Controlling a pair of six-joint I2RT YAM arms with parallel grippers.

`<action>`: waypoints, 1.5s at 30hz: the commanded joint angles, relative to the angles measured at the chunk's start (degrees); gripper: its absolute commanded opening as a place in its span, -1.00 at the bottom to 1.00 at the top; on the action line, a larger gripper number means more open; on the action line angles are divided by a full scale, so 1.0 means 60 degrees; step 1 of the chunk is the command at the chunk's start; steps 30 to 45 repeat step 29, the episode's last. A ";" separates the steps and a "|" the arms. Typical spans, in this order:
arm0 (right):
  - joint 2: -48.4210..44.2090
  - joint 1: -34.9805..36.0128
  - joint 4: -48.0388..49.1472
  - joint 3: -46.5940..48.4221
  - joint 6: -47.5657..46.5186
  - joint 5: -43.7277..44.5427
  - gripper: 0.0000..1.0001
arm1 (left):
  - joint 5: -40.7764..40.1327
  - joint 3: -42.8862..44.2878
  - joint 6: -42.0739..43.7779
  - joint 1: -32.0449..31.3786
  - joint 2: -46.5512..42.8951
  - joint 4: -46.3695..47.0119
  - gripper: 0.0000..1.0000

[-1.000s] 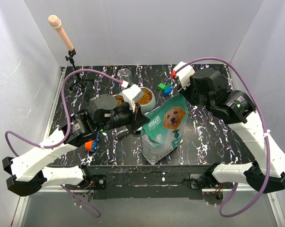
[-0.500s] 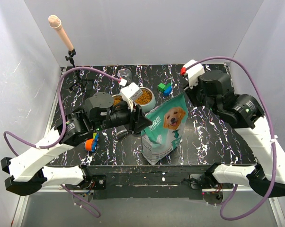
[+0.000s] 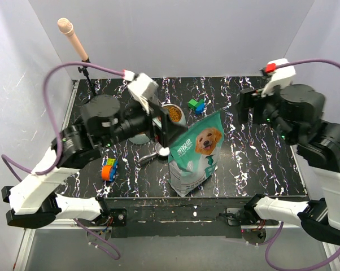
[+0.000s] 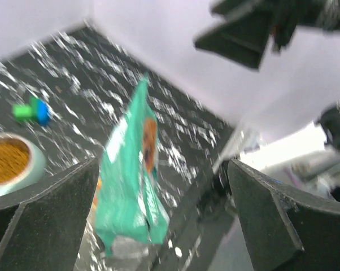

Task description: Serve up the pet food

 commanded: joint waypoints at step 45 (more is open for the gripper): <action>-0.1037 -0.0011 0.4396 0.1757 0.0164 0.4015 0.81 | -0.5018 0.3393 0.2671 -0.0026 0.0504 0.1159 0.96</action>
